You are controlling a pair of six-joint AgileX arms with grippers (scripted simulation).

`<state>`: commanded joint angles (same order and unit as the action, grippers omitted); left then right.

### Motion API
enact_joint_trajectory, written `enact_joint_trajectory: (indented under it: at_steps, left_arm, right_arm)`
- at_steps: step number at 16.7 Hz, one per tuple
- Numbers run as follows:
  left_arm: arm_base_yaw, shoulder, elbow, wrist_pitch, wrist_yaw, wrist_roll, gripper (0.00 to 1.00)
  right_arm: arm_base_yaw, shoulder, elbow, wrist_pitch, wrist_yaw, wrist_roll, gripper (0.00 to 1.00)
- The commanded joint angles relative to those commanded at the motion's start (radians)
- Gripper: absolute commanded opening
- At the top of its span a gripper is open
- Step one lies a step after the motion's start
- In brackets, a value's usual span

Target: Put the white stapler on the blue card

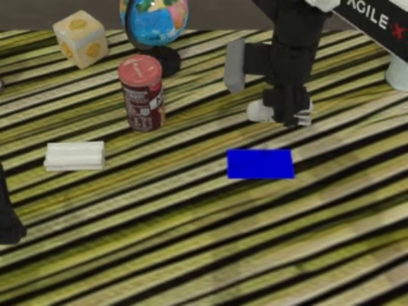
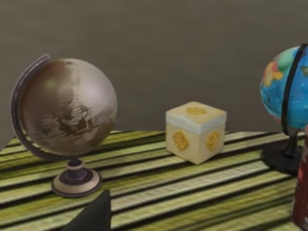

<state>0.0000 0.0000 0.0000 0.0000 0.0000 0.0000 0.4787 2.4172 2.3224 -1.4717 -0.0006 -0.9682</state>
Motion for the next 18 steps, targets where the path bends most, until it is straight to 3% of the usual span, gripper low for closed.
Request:
enact_joint_trajectory:
  at_steps: [3,10,18]
  left_arm:
    - [0.0,0.0,0.0,0.0,0.0,0.0,1.0]
    - [0.0,0.0,0.0,0.0,0.0,0.0,1.0]
    - [0.0,0.0,0.0,0.0,0.0,0.0,1.0]
  right_arm:
    - [0.03,0.02,0.056,-0.017,0.002,-0.079,0.0]
    - [0.028,0.016,0.04,0.0,0.002,-0.081,0.0]
    - [0.034,0.033,-0.277,0.334,0.002,-0.078,0.0]
